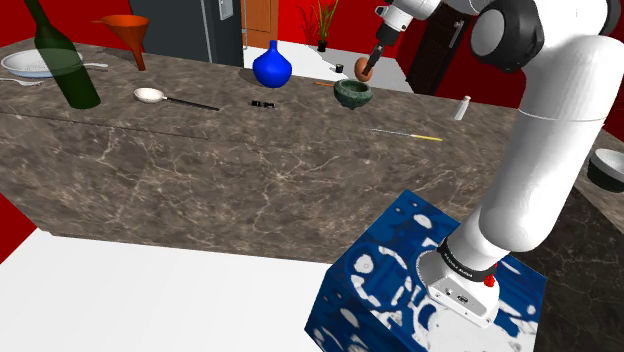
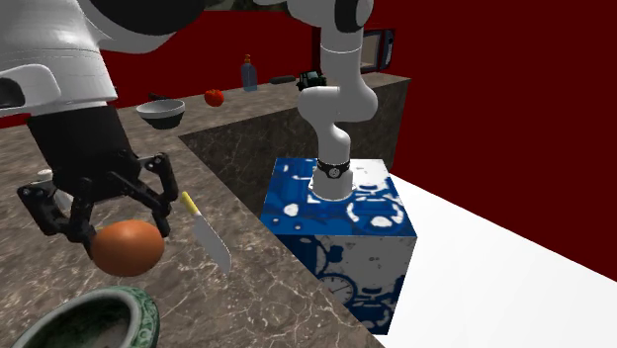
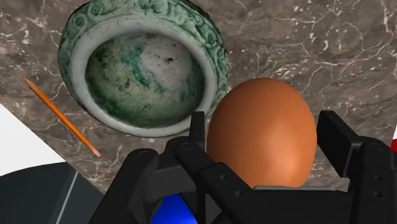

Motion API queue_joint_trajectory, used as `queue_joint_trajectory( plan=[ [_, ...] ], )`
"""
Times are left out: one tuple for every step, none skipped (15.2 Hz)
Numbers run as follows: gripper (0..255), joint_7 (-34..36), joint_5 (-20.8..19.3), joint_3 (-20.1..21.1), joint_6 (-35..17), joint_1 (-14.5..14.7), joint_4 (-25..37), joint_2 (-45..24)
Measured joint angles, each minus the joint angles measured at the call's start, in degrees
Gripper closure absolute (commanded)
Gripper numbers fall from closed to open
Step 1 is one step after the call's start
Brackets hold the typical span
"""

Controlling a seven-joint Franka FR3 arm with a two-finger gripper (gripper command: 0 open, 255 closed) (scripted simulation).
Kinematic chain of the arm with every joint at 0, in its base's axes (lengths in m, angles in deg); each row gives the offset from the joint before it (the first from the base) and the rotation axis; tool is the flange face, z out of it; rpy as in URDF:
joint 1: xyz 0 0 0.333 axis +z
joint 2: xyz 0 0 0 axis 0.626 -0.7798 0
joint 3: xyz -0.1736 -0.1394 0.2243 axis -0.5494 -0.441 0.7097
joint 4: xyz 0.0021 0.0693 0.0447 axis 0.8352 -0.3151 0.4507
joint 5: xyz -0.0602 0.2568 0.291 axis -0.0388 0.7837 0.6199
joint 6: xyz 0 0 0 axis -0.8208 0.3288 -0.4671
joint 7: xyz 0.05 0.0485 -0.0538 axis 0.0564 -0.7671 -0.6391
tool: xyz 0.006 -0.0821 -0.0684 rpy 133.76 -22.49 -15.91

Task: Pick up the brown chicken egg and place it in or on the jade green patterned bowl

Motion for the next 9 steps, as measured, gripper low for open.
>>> queue_joint_trajectory(
  plan=[
    [255,-0.39,1.24,0.20,1.65,-1.48,3.81,-2.71],
    [255,-0.95,2.78,0.56,3.53,-3.50,8.51,-6.12],
    [255,-0.95,3.99,0.99,5.43,-5.31,13.11,-9.19],
    [255,-1.31,5.07,1.37,6.74,-7.13,16.83,-11.88],
    [255,-1.38,6.17,1.85,8.67,-9.42,21.71,-15.02],
    [255,-0.88,7.26,2.49,10.99,-11.87,27.65,-18.52],
    [255,-0.58,7.90,2.97,12.23,-13.30,31.19,-20.76],
    [255,-0.73,8.09,3.11,12.14,-13.58,31.61,-21.36],
    [255,-0.90,8.27,3.23,11.75,-13.70,31.65,-21.85]
  ],
)
